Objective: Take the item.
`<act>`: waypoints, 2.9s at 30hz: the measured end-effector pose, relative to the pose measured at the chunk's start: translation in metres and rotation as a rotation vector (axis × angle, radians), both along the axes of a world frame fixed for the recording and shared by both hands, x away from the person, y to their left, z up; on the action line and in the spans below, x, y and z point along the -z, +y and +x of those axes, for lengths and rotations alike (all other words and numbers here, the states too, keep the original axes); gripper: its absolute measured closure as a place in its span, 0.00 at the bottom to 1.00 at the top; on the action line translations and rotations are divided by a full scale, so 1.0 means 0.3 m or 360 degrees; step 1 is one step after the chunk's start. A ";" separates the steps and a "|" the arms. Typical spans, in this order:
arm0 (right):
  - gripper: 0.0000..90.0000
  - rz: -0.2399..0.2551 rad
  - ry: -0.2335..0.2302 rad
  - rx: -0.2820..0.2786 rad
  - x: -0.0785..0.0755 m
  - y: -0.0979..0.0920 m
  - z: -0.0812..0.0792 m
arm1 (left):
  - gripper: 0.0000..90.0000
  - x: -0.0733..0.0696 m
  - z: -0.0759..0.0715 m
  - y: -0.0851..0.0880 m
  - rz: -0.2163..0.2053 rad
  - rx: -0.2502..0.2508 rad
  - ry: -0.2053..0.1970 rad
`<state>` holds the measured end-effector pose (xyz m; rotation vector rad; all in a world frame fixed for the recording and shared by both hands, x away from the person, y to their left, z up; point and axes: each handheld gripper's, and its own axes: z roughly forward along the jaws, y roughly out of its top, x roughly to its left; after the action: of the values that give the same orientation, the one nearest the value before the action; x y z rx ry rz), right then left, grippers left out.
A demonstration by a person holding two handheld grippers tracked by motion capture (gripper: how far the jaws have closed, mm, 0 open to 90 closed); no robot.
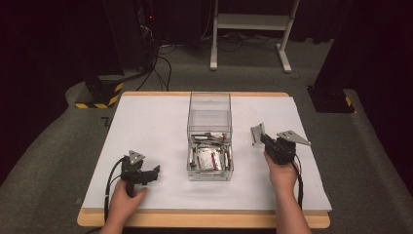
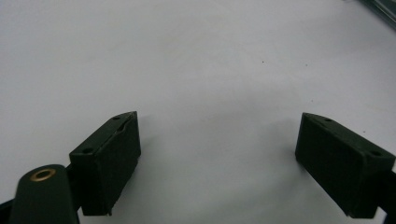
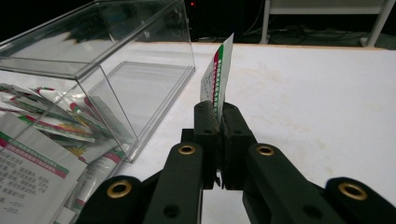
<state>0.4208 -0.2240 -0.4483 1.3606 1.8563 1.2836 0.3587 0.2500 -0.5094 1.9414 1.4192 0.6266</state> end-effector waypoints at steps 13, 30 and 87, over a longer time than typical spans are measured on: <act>0.98 -0.0032 0.0096 0.0018 0.045 -0.003 0.024 | 0.16 0.000 0.000 0.000 0.0000 0.0000 0.0000; 0.97 -0.0049 0.0174 0.0047 0.077 -0.018 0.045 | 0.16 0.000 0.000 0.000 0.0000 0.0000 0.0000; 0.48 -0.0174 0.0276 -0.0065 0.116 0.080 -0.096 | 0.16 -0.001 0.000 0.001 0.0005 0.0005 0.0004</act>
<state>0.3921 -0.1999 -0.4831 1.4208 2.0483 1.0957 0.3588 0.2503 -0.5092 1.9474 1.4171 0.6255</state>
